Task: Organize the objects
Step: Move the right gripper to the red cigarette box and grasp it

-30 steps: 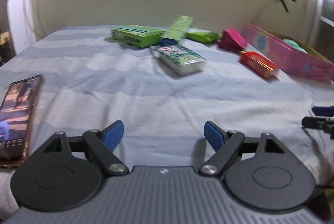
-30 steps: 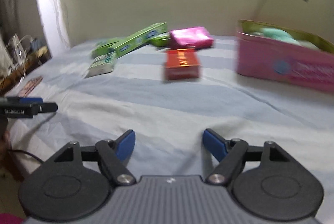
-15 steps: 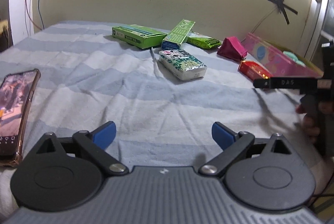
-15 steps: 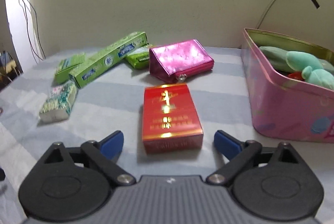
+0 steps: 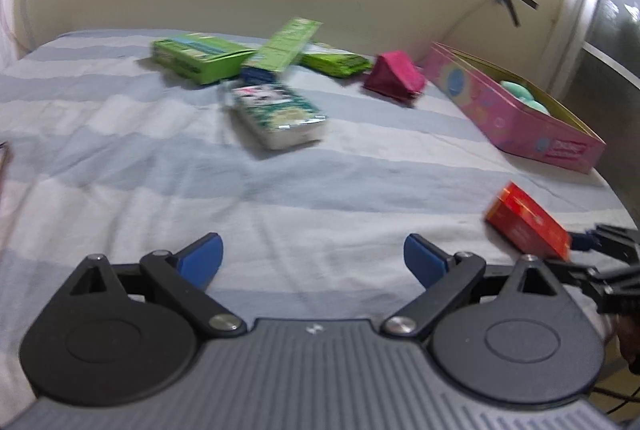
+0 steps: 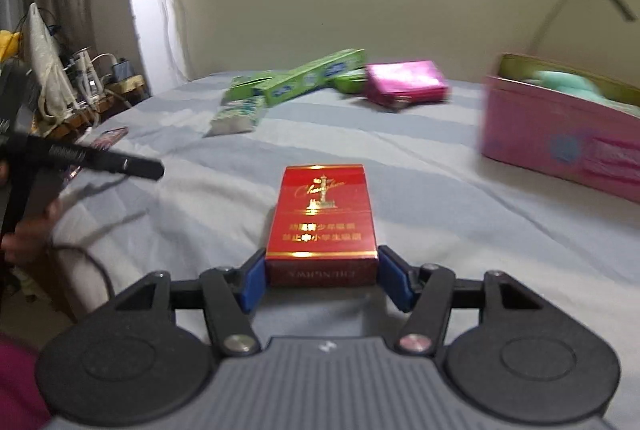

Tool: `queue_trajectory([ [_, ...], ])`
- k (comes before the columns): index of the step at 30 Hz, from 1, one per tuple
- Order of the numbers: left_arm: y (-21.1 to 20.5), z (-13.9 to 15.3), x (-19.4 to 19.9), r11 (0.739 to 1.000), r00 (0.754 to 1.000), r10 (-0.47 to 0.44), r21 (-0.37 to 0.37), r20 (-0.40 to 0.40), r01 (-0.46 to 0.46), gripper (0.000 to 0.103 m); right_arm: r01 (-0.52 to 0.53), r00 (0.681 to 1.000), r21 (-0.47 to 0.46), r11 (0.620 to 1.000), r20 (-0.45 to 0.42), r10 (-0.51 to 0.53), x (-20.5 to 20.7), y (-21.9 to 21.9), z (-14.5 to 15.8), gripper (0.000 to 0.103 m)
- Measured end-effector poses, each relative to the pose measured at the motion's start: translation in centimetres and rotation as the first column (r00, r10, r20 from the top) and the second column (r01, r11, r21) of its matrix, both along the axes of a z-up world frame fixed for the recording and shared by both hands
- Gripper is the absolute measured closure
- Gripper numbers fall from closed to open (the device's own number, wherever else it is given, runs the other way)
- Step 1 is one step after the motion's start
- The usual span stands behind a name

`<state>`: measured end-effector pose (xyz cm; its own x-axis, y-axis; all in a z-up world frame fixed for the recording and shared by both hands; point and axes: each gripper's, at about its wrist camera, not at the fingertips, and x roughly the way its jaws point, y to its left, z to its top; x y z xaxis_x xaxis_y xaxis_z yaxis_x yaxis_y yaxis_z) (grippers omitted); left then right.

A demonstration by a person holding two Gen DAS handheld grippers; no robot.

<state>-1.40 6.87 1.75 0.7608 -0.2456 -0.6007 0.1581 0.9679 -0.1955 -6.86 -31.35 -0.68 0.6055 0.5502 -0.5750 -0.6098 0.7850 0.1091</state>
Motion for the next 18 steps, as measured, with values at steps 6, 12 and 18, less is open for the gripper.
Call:
queue_trajectory([
  [6,-3.5,0.3,1.0,0.995,0.995,-0.099,0.019,-0.016,0.099,0.007,0.25,0.968,0.033,0.968,-0.005,-0.25,-1.8,-6.2,-0.3,0.029],
  [12,-6.6,1.4,1.3,0.984,0.985,-0.174,0.039,-0.017,0.174,0.008,0.256,0.966,0.068,0.964,0.008,-0.257,-2.5,-6.7,-0.4,0.029],
  [18,-9.4,1.4,1.3,0.971,0.974,-0.223,0.079,-0.03,0.225,0.009,0.222,0.973,0.069,0.972,0.049,-0.226,-2.5,-6.3,-1.2,0.026],
])
